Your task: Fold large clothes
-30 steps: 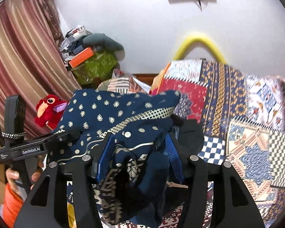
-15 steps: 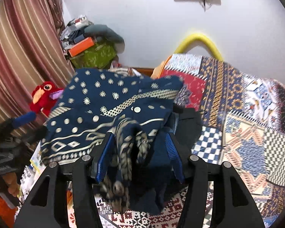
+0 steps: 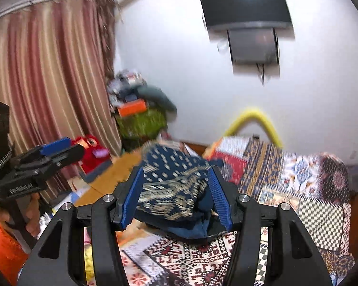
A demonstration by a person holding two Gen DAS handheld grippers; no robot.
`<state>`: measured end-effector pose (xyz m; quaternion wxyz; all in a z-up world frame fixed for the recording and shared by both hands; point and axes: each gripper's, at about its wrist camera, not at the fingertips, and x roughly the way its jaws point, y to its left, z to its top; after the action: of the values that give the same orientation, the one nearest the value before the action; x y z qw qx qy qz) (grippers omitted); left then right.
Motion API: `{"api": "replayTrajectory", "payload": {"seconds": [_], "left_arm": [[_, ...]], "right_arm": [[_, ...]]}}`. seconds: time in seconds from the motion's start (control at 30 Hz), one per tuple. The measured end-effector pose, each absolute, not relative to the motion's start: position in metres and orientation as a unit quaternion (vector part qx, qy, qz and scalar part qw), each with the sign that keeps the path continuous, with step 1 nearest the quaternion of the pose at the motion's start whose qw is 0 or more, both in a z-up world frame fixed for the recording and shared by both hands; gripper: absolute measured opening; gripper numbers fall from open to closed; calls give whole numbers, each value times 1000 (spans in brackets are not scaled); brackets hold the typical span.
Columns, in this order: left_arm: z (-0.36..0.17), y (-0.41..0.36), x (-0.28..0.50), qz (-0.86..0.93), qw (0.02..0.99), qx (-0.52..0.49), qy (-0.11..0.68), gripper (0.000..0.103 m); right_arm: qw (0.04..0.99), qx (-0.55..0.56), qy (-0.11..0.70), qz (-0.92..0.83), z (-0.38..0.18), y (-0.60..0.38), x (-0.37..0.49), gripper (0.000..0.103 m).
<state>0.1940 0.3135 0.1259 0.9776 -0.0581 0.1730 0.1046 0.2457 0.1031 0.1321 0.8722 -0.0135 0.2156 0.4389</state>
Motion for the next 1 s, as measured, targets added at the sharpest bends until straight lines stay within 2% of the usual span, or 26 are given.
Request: {"api": "replayTrajectory", "payload": {"seconds": [0.3,0.57,0.7,0.8,0.93,1.0], "left_arm": [[165,231,75,103,992,-30,61,83],[151,175,-2,145,989,-8,10,83],[135,161,-23,161,987,-16,6,83],[125,158,-32,169,985,-25,12,83],[117,156,-38,184,983,-25,10,96],[113,152,-41,190,982,-22,5,98]], "right_arm": [[889,28,94,448,173,21,139,52],[906,6,29,423,164,-4,72,52],[913,3,31,406,153,-1,60,52],[915,4,45,401,148,-1,56,60],[920,-7,44,390,143,-2,47,83],[924,-12,40,380,142,-1,45,85]]}}
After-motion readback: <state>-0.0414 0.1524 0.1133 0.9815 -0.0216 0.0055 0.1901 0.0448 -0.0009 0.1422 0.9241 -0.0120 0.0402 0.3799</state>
